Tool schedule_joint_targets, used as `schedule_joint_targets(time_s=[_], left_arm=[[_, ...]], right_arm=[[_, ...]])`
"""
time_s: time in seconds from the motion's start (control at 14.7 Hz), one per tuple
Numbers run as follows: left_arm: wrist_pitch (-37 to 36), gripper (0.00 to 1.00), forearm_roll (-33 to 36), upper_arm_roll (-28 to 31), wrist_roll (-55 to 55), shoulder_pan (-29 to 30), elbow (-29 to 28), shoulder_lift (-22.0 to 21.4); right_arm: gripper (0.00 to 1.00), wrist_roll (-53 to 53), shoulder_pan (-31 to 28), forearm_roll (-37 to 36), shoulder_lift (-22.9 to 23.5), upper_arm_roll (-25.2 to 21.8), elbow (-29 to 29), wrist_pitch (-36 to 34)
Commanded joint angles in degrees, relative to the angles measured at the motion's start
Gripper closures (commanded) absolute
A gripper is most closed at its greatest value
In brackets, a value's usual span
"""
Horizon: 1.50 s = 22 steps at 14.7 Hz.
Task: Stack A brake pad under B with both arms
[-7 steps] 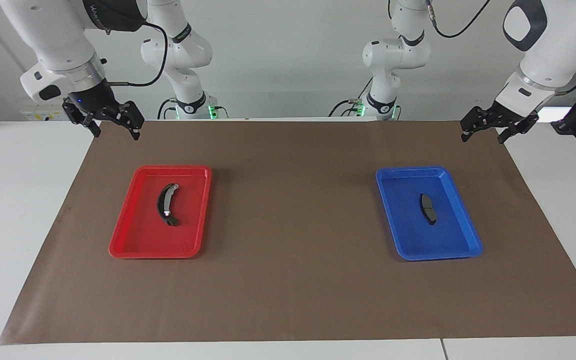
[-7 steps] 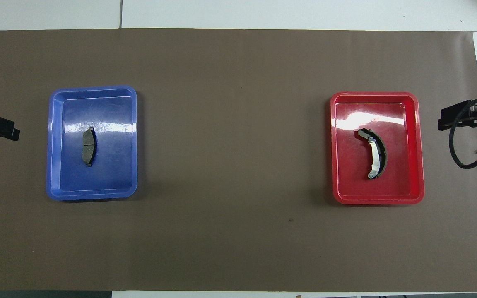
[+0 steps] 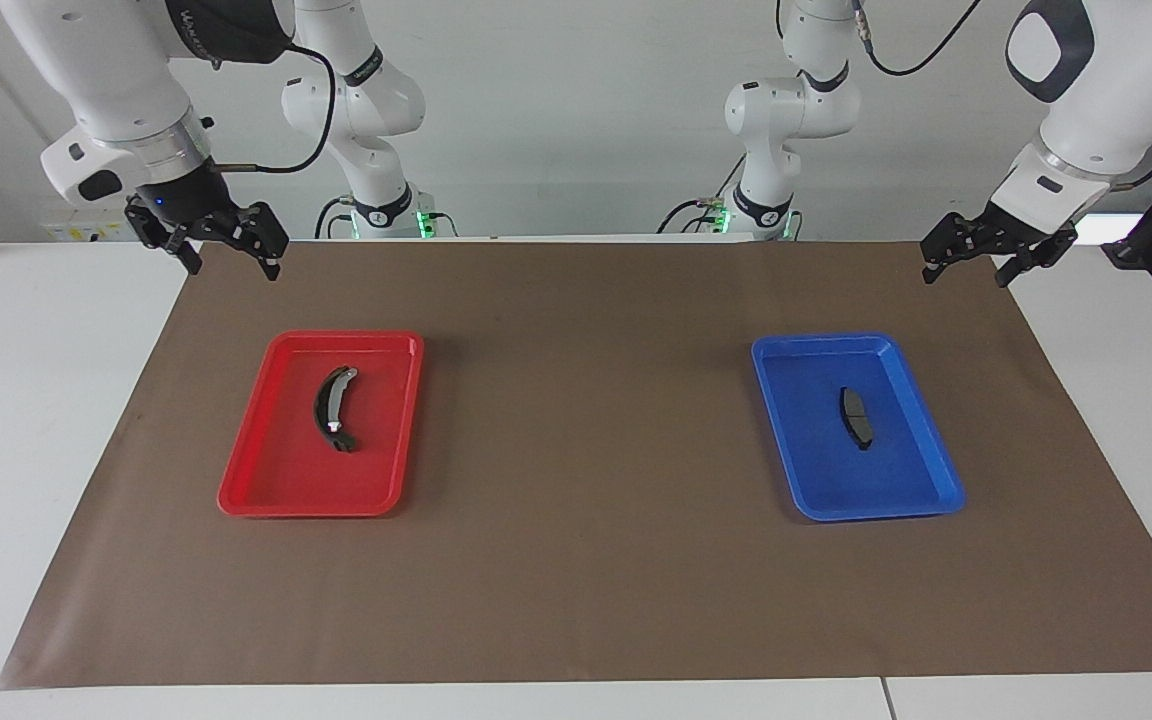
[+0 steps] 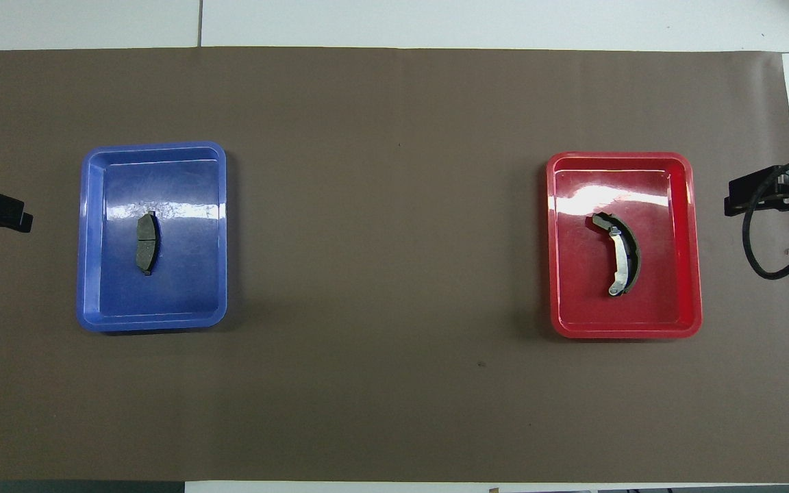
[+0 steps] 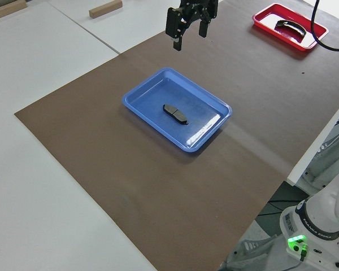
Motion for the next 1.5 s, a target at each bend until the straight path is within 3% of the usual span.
schedule_joint_targets(time_s=[0.0, 1.16, 1.43], left_arm=[[-0.07, 0.00, -0.58, -0.02, 0.44, 0.17, -1.88, -1.80], [-0.07, 0.00, -0.58, -0.02, 0.44, 0.17, -1.88, -1.80], [-1.04, 0.00, -0.49, -0.02, 0.27, 1.31, -1.97, -1.89]], right_arm=[[0.01, -0.98, -0.52, -0.07, 0.02, 0.30, -0.07, 0.06], [0.01, -0.89, -0.44, -0.07, -0.50, 0.39, -1.13, 0.15], [0.01, -2.56, 0.35, 0.54, -2.87, 1.18, -7.78, 4.17]])
